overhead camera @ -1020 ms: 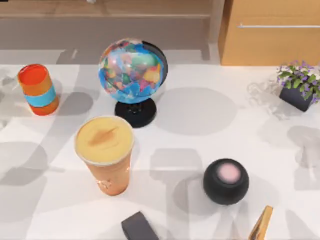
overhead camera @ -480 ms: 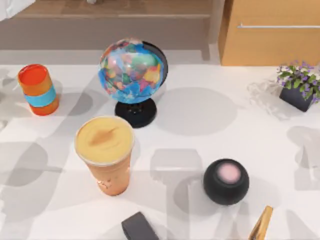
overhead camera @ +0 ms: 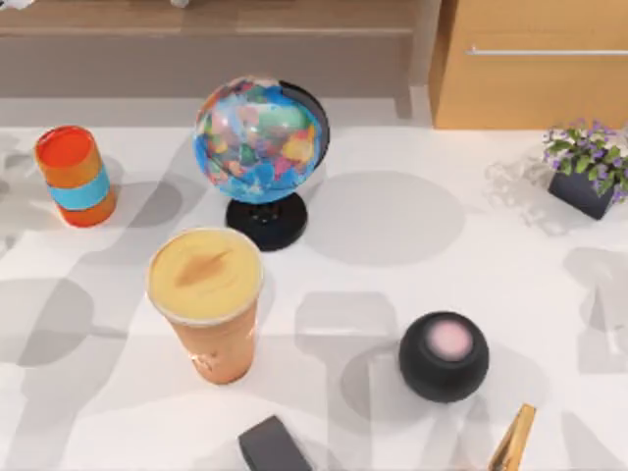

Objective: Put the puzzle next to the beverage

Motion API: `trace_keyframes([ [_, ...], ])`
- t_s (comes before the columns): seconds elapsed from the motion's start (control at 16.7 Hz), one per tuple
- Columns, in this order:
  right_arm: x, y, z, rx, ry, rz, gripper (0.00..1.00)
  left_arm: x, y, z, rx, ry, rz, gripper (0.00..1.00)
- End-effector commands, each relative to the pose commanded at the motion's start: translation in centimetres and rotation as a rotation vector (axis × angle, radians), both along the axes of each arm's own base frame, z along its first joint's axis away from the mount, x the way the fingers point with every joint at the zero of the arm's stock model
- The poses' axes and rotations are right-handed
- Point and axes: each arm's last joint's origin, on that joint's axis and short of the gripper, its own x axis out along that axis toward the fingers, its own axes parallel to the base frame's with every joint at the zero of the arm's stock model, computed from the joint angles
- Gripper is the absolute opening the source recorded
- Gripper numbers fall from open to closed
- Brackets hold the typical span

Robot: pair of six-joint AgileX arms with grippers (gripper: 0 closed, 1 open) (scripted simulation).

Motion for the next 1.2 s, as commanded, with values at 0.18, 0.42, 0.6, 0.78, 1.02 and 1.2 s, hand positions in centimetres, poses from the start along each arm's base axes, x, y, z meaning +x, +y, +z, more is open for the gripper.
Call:
trace_keyframes([
  [0.18,0.0,0.0,0.0,0.0,0.0,0.0,1.0,2.1,0.1,0.0,-0.001,-0.002,0.0,1.0],
  [0.42,0.0,0.0,0.0,0.0,0.0,0.0,1.0,2.9,0.1,-0.1,0.0,0.0,0.0,1.0],
  [0.6,0.0,0.0,0.0,0.0,0.0,0.0,1.0,2.9,0.1,-0.1,0.0,0.0,0.0,0.92],
  [0.78,0.0,0.0,0.0,0.0,0.0,0.0,1.0,2.9,0.1,-0.1,0.0,0.0,0.0,0.7],
  [1.02,0.0,0.0,0.0,0.0,0.0,0.0,1.0,2.9,0.1,-0.1,0.0,0.0,0.0,0.4],
  [1.2,0.0,0.0,0.0,0.0,0.0,0.0,1.0,2.9,0.1,-0.1,0.0,0.0,0.0,0.17],
])
